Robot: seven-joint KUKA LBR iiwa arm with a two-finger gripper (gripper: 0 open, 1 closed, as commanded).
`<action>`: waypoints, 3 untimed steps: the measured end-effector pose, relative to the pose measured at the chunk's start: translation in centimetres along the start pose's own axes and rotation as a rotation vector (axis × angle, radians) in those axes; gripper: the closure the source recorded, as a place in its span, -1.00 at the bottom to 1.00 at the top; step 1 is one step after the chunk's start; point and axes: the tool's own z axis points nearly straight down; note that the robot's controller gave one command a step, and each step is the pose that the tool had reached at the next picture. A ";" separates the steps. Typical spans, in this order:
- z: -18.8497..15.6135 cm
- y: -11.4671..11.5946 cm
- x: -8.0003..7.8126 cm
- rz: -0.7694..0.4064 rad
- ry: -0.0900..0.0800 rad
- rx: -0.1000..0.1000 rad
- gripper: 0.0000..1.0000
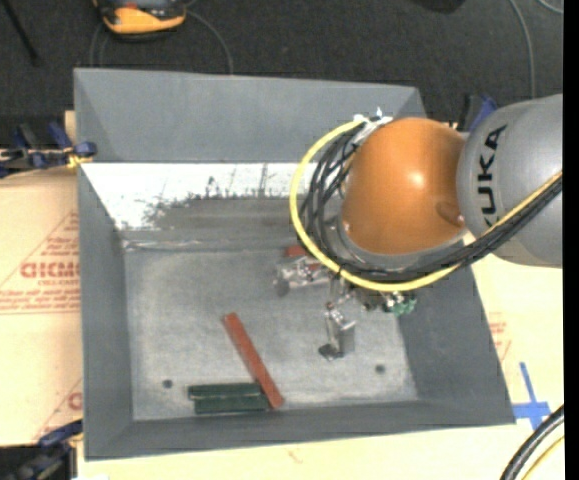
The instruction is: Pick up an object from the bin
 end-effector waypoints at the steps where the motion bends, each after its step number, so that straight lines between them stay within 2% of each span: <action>1: 5.1 3.0 0.9 -0.027 -0.006 0.003 -1.00; 2: 11.2 3.4 -0.8 0.006 -0.004 0.001 -1.00; 3: 11.8 10.5 -0.5 -0.013 -0.010 0.002 1.00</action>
Offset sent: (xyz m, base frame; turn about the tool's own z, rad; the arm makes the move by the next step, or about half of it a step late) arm -0.0036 0.0363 -0.1262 0.0185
